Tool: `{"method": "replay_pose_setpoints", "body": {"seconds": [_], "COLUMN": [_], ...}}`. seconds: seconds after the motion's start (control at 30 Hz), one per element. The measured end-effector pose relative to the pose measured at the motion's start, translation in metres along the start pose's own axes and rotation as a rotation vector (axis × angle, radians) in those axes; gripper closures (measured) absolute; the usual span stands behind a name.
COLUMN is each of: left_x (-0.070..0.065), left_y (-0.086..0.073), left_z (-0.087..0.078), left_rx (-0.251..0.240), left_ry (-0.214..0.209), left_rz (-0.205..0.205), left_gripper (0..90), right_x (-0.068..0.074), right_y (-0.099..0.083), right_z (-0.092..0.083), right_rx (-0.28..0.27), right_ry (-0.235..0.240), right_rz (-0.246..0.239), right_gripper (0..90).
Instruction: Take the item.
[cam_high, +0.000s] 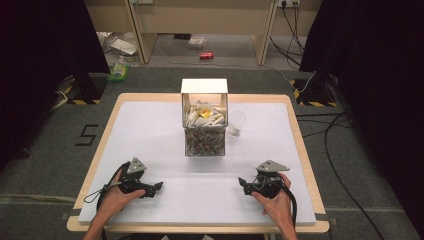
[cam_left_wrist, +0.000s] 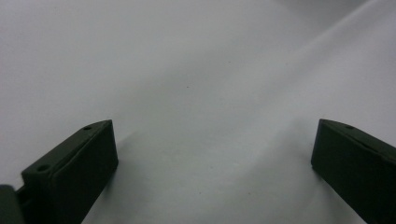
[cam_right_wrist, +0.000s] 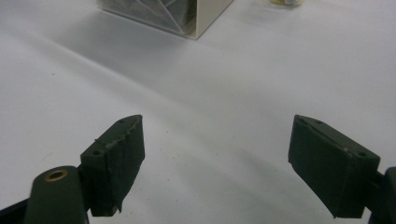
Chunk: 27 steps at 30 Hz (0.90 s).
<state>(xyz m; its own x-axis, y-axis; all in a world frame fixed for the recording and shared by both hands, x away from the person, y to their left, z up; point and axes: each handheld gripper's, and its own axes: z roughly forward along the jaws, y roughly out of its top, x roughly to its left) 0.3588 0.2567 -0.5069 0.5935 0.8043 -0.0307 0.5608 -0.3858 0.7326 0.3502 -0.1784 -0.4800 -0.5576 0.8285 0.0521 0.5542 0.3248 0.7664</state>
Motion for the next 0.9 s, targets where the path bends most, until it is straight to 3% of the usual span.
{"method": "replay_pose_setpoints", "body": {"seconds": [0.7, 0.9], "left_x": [0.0, 0.0], "left_y": [0.0, 0.0], "left_z": [0.0, 0.0], "left_rx": [0.0, 0.0], "left_ry": [0.0, 0.0], "left_rz": [0.0, 0.0], "left_gripper": [0.0, 0.0], "right_x": [0.002, 0.002], "right_y": [-0.02, -0.025], "right_z": [-0.006, -0.007], "right_rx": [0.067, 0.088], "right_ry": [-0.01, -0.026], "right_rz": [-0.013, -0.051], "right_gripper": [18.4, 19.1]}}
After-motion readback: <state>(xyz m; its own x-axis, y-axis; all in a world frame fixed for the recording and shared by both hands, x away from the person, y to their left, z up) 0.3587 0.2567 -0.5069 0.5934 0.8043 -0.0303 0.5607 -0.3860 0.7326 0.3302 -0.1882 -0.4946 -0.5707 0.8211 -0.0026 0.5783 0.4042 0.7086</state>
